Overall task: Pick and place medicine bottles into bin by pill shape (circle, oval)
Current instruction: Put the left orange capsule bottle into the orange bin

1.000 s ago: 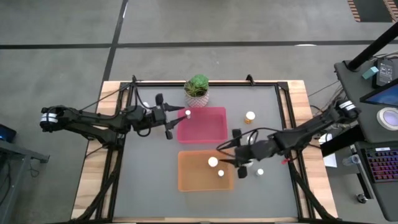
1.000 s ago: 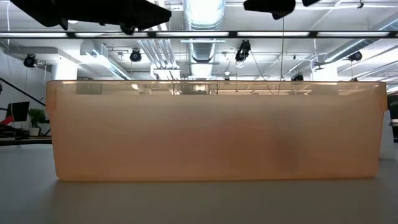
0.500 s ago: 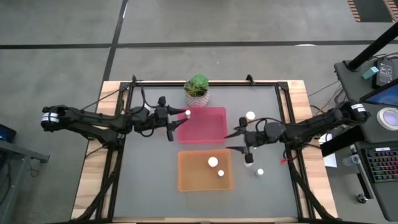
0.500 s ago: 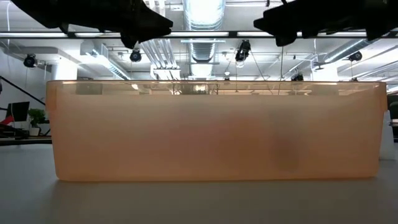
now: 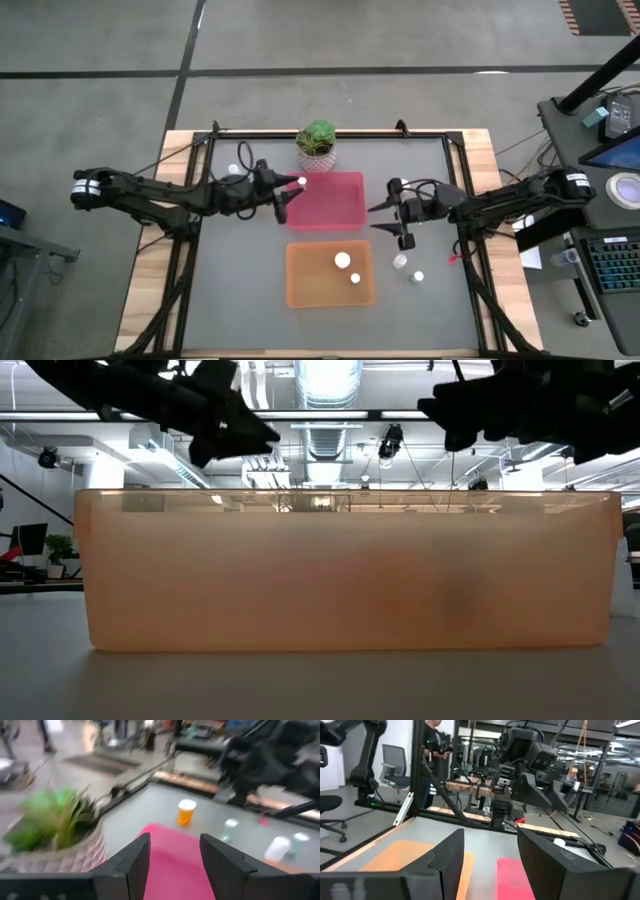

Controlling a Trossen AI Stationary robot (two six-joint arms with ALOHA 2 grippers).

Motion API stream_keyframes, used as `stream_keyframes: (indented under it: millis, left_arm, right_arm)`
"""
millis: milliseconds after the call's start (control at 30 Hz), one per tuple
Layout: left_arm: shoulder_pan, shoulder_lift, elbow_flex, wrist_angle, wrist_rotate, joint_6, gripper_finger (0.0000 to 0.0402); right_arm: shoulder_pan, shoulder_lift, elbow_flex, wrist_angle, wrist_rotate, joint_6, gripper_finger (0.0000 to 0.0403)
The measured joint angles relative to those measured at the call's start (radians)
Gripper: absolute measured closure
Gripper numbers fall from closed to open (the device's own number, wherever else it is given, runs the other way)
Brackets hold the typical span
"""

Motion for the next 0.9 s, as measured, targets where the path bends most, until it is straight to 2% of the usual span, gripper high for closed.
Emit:
stream_keyframes:
  millis: [233, 433, 900]
  left_arm:
    - [0.009, 0.002, 0.084, -0.318, -0.05, -0.138, 0.0244]
    - [0.03, 0.005, 0.147, -0.489, -0.055, -0.218, 0.0244]
    - [0.047, 0.005, 0.18, -0.572, -0.055, -0.308, 0.0244]
  right_arm:
    - [-0.019, -0.06, -0.049, 0.023, -0.002, -0.009, 0.0225]
    - [-0.02, -0.17, -0.081, 0.009, -0.002, -0.024, 0.0225]
    - [-0.021, -0.429, -0.126, -0.179, 0.009, -0.032, 0.0225]
